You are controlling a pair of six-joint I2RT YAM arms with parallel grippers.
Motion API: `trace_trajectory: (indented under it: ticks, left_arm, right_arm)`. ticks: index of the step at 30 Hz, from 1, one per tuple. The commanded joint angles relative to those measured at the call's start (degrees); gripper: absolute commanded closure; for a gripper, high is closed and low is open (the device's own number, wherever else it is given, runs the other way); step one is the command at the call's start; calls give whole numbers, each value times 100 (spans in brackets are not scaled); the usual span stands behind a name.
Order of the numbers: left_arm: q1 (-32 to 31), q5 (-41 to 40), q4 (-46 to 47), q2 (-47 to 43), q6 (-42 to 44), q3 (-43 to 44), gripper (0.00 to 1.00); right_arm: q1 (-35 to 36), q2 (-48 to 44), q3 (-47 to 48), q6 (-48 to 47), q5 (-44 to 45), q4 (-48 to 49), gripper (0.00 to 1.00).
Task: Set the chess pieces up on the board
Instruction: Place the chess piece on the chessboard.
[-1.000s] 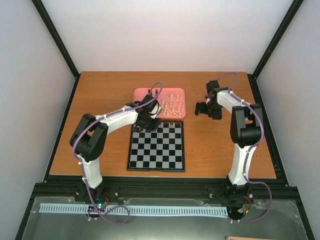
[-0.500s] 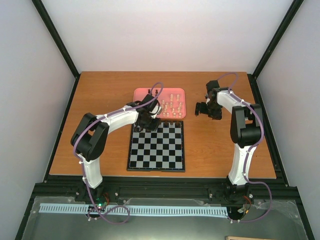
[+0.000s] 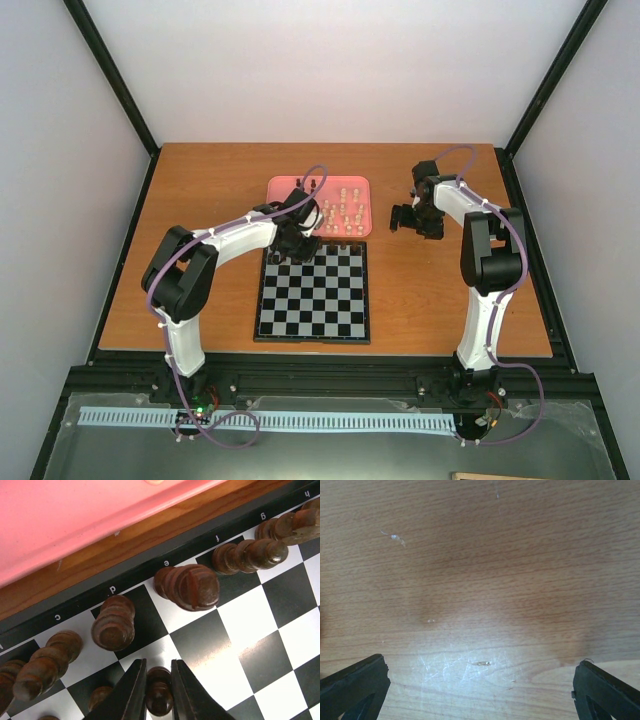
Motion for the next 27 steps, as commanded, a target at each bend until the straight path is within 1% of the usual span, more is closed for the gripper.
trace_trajectory:
  ticks: [1, 13, 15, 18, 22, 24, 27]
  left_arm:
    - [-37, -35, -94, 53, 94, 175, 81]
    - [-41, -33, -184, -20, 107, 220, 74]
    - [-35, -37, -244, -110, 117, 271, 70]
    - [-45, -49, -401, -231, 122, 400, 59]
    - [-40, -122, -575, -418, 118, 538, 46]
    - [-45, -196, -698, -488, 118, 640, 43]
    - [-39, -300, -898, -583, 134, 947, 41]
  right_arm:
    - [12, -204, -7, -12, 44, 31, 0]
    - [4, -209, -24, 4, 16, 57, 0]
    - [1, -213, -21, -7, 15, 57, 0]
    - [5, -224, -25, 6, 7, 73, 0]
    - [6, -224, -35, 3, -2, 83, 0]
    - [0, -220, -34, 7, -17, 92, 0]
    - [8, -217, -20, 13, -24, 101, 0]
